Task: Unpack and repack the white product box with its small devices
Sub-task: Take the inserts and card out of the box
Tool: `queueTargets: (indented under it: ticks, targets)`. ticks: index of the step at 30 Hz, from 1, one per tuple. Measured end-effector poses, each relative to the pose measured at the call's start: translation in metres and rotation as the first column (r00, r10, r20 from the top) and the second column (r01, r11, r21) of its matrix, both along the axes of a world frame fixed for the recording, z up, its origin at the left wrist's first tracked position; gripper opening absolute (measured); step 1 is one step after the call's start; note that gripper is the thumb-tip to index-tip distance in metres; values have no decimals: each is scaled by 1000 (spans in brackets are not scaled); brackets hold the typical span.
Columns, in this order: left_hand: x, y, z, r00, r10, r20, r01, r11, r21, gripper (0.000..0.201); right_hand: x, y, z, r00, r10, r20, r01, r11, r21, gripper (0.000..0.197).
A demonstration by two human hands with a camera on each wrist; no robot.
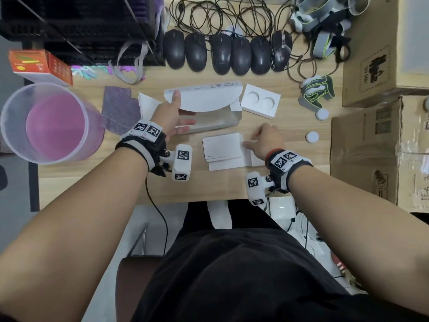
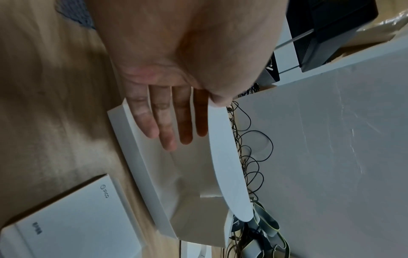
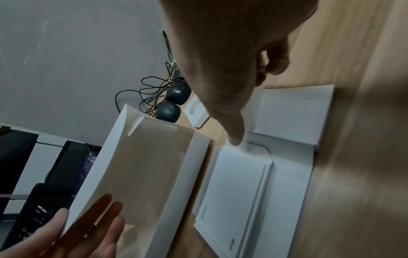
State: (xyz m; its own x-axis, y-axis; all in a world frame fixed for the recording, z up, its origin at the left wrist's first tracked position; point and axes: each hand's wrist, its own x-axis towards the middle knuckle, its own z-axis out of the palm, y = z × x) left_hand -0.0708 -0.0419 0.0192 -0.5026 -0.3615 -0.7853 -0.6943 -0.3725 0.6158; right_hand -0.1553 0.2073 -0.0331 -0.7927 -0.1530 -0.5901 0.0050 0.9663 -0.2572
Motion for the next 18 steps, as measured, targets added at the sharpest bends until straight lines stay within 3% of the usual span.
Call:
queueTargets:
  ticks: [3,10,11,15,18]
  targets:
    - [0,0,-1,999,45,-11,-45,999,29,52,-4,-9,-7,996,82,40,-81,996,-29,37]
    - [-8,2,-1,959,279,-49,-269,951,152,36,-5,-25,-12,980,194,40,-198,974,112,16]
    - [-10,2,-1,954,295,-58,-283,946,157,34,-8,-25,-10,984,171,55,-175,981,81,9]
    - [-13,1,1,942,328,-68,-314,935,163,29,-30,-4,-3,989,-39,145,55,993,-104,26]
    - [-15,3,1,940,335,-62,-322,933,160,28,-50,27,10,984,-154,86,165,976,-144,10]
